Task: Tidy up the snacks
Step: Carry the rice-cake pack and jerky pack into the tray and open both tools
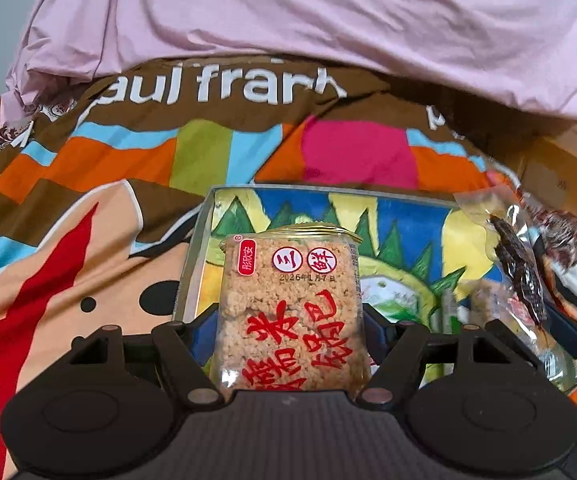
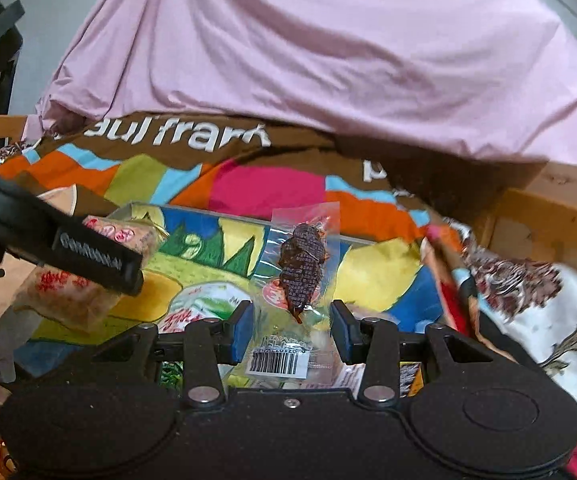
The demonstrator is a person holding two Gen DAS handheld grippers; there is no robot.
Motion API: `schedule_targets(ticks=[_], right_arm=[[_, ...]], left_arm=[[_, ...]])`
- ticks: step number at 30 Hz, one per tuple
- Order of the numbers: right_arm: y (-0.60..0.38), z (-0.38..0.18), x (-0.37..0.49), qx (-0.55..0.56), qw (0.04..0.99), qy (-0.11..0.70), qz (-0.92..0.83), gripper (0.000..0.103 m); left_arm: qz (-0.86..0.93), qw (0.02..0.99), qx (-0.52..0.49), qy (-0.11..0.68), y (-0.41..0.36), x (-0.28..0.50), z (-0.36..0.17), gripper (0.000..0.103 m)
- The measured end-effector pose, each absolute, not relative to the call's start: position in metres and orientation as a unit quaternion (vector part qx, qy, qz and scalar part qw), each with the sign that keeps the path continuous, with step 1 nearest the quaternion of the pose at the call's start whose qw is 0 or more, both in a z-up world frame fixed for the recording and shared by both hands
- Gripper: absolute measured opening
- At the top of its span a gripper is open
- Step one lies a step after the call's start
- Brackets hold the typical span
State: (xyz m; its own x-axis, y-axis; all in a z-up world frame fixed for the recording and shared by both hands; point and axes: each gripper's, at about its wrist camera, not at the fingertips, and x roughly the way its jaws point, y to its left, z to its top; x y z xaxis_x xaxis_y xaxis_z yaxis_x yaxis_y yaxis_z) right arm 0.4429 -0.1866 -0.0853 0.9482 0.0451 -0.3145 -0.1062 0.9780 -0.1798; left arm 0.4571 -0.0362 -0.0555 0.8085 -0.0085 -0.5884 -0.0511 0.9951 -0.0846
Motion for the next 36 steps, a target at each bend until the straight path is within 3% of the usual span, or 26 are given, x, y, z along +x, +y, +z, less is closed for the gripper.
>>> schedule_targets(ticks=[16,36], right_arm=[[-0.188,-0.1,0.455,-0.076,0.974,0.206,0.054,0.046],[-0.189,-0.1,0.457,-0.072,0.974,0.208,0.059,0.051]], left_arm=[[0.028,0.938,0.012,0.346,-0.061,0.475,-0.078,0.075],[0.064,0.922,0.036,0.381,-0.072,0.487,-0.084,0.075]])
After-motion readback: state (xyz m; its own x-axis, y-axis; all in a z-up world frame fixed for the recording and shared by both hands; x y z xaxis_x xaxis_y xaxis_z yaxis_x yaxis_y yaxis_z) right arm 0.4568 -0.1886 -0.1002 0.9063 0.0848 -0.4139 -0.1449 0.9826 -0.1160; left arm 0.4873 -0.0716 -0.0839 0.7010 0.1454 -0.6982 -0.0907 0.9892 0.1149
